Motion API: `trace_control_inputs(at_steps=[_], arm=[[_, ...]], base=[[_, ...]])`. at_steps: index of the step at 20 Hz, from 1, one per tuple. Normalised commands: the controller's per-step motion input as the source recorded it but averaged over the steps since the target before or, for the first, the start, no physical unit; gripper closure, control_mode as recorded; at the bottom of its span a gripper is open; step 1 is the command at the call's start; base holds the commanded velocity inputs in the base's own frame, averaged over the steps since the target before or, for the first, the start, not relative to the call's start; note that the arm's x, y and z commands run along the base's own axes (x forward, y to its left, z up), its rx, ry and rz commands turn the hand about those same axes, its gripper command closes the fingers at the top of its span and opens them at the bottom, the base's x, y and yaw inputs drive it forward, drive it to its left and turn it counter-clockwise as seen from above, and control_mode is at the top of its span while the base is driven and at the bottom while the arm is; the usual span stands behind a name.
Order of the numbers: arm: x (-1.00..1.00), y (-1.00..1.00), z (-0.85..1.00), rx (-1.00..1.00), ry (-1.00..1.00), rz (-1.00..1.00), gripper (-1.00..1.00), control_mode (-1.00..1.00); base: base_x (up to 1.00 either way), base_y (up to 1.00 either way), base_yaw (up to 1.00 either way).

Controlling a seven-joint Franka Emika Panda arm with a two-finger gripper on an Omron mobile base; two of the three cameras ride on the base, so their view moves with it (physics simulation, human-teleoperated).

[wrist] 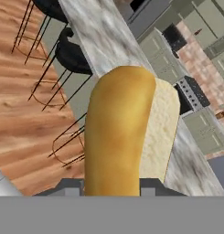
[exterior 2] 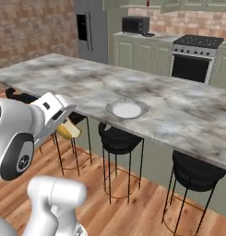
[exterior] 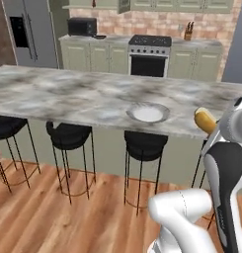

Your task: Move the hot dog bun to the plate on the dining table and place the condiment next to that plate. Then navigate to the fridge and take the sausage and place it on the plate as well.

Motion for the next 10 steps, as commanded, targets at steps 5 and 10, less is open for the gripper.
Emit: trace_control_inputs(at_steps=[5, 10], arm=[[0.0, 0.0, 0.0, 0.0, 0.0, 0.0, 1.0, 1.0], [0.0, 0.0, 0.0, 0.0, 0.0, 0.0, 1.0, 1.0]], base=[[0.87, 0.45, -0.5], [0.92, 0.49, -0.49]])
